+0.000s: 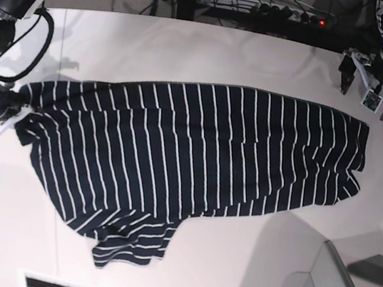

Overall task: Layout the t-shirt on the table in an organized manner, then fold the t-shirt properly
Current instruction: 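Regrasp the shirt edge with the left gripper and pull it outward, then release the shirt with the left gripper and reposition it, then grasp the shirt edge with the right gripper and pull it outward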

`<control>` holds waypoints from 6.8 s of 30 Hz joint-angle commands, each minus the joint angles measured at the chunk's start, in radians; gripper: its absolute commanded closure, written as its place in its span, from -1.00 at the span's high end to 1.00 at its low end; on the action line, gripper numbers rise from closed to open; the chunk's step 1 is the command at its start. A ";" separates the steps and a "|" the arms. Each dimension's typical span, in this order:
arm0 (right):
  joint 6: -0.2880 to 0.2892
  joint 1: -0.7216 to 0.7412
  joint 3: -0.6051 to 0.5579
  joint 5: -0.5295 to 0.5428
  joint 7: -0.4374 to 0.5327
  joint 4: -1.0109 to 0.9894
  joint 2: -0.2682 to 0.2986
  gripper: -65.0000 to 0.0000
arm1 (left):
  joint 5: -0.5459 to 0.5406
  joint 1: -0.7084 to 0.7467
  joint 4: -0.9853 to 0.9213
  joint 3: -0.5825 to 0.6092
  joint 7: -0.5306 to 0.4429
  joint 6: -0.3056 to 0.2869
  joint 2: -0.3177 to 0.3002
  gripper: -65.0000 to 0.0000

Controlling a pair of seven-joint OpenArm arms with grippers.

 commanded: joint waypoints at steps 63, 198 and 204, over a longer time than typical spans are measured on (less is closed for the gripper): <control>0.005 0.019 0.001 0.012 0.018 0.017 0.011 -1.00 | -0.979 -0.284 0.174 -0.222 0.741 -0.004 0.115 -1.00; -0.248 0.433 -0.424 0.015 0.452 -0.730 0.061 0.20 | -0.924 -0.220 0.325 -0.305 0.991 -0.035 -0.064 -1.00; -0.242 0.156 -0.183 0.016 0.396 -0.348 0.028 0.52 | -0.924 -0.220 0.323 -0.302 0.991 -0.035 -0.063 -1.00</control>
